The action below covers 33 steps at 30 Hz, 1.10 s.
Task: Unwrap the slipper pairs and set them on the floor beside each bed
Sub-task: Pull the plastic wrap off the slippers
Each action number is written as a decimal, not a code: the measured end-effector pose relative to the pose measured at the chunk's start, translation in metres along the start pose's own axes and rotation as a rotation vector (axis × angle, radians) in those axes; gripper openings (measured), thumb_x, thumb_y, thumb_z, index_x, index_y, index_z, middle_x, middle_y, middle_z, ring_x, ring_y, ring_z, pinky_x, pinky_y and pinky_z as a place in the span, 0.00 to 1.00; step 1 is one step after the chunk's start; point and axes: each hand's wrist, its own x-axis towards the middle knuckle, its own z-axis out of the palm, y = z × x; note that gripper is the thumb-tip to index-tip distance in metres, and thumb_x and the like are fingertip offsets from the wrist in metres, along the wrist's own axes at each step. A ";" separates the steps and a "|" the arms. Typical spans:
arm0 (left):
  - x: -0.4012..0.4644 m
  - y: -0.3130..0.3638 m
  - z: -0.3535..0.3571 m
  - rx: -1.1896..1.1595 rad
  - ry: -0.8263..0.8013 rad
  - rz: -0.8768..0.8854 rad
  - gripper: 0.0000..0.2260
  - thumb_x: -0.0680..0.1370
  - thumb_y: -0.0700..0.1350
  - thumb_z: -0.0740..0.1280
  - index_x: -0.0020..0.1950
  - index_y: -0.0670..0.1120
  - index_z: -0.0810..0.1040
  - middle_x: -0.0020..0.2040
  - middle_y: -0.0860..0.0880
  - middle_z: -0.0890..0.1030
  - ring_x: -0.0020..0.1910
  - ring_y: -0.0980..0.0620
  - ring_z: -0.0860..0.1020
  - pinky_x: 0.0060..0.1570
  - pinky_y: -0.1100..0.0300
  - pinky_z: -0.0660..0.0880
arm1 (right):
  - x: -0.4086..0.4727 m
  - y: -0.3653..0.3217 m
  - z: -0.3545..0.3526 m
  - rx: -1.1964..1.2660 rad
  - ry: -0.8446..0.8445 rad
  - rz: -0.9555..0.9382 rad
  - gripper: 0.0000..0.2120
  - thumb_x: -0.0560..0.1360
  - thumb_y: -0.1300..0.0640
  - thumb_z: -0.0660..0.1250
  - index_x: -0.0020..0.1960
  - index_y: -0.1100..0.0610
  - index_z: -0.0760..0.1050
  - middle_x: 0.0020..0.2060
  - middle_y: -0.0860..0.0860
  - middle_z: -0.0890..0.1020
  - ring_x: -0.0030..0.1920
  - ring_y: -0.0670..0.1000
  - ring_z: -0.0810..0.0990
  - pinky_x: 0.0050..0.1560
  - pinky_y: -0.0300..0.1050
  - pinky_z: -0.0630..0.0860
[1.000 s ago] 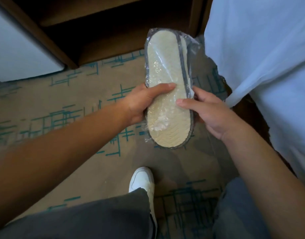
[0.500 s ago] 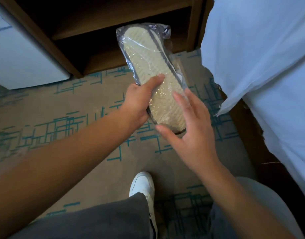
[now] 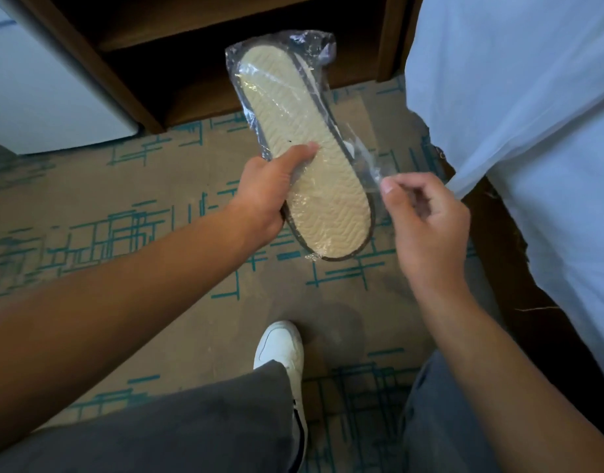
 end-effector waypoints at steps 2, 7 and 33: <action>0.002 0.001 -0.013 0.015 0.008 0.002 0.08 0.74 0.40 0.75 0.52 0.41 0.83 0.48 0.42 0.88 0.47 0.43 0.88 0.48 0.46 0.84 | 0.008 0.004 -0.001 0.162 0.040 0.246 0.05 0.76 0.49 0.70 0.44 0.47 0.83 0.41 0.47 0.87 0.44 0.44 0.85 0.44 0.38 0.80; 0.001 0.001 -0.025 0.067 -0.014 -0.032 0.12 0.73 0.44 0.76 0.54 0.42 0.83 0.48 0.44 0.88 0.46 0.44 0.88 0.45 0.49 0.84 | 0.019 0.028 -0.003 0.235 -0.048 0.639 0.07 0.78 0.52 0.70 0.43 0.51 0.83 0.39 0.49 0.87 0.42 0.49 0.86 0.40 0.42 0.79; -0.001 0.000 -0.009 0.111 -0.081 -0.031 0.16 0.75 0.47 0.75 0.59 0.41 0.81 0.52 0.44 0.88 0.51 0.44 0.87 0.51 0.48 0.84 | -0.008 0.006 0.012 0.175 -0.478 0.452 0.16 0.71 0.39 0.70 0.58 0.38 0.78 0.53 0.38 0.85 0.52 0.40 0.85 0.55 0.48 0.82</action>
